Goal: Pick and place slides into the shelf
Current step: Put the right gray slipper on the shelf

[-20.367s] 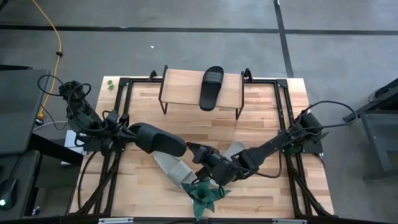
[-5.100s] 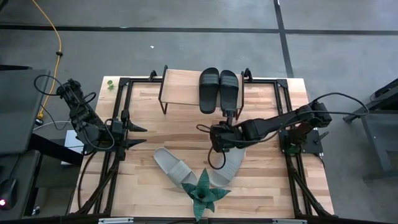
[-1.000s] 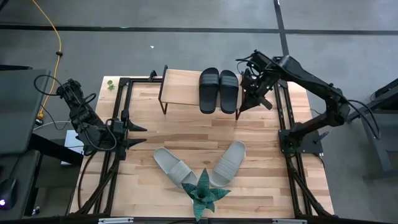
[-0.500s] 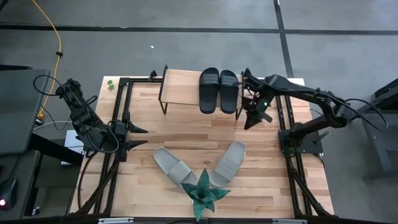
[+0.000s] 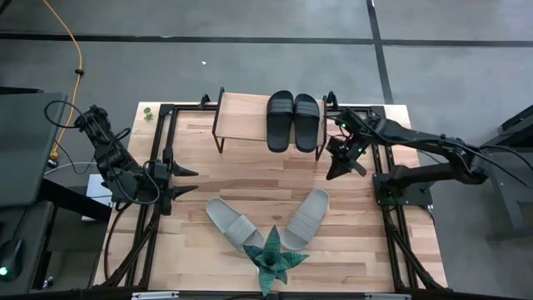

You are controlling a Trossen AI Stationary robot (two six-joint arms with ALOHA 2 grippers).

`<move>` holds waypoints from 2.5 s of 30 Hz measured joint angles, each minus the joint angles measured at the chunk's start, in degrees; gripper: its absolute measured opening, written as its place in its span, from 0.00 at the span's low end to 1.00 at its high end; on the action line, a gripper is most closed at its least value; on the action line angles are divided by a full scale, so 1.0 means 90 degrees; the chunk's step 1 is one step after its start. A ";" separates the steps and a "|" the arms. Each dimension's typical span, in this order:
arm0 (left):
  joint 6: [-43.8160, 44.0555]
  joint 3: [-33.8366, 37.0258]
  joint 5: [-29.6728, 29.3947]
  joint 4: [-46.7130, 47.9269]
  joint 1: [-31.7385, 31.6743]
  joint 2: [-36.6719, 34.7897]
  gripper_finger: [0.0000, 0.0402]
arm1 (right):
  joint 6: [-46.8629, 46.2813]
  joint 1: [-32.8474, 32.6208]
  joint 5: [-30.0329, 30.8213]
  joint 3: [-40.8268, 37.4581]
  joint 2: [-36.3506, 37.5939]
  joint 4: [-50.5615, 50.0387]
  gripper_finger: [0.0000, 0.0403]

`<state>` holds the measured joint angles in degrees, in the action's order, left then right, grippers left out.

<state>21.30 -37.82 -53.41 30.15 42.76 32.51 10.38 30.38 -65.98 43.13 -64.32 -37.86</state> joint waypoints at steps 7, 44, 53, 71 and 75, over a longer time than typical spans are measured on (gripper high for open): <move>0.0000 0.0000 0.0000 0.0000 -0.0002 0.0000 0.42 | -0.0960 -0.0771 0.0564 -0.0357 0.0102 0.0971 0.00; 0.0012 0.0000 -0.0007 -0.0010 -0.0002 0.0000 0.42 | -0.2461 -0.2859 0.2108 -0.0526 -0.1266 0.2930 0.02; 0.0017 0.0000 -0.0005 -0.0012 -0.0002 0.0000 0.42 | -0.2604 -0.3160 0.1945 -0.0526 -0.1938 0.3443 0.02; 0.0022 0.0000 -0.0005 -0.0012 -0.0002 0.0000 0.42 | -0.2807 -0.3576 0.2177 -0.0526 -0.2523 0.3926 0.18; 0.0022 0.0000 -0.0005 -0.0012 -0.0002 0.0000 0.42 | -0.2823 -0.3573 0.2391 -0.0526 -0.2527 0.3950 0.29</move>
<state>21.50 -37.82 -53.45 30.05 42.75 32.51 -15.03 -1.78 -44.45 38.39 -87.07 -2.31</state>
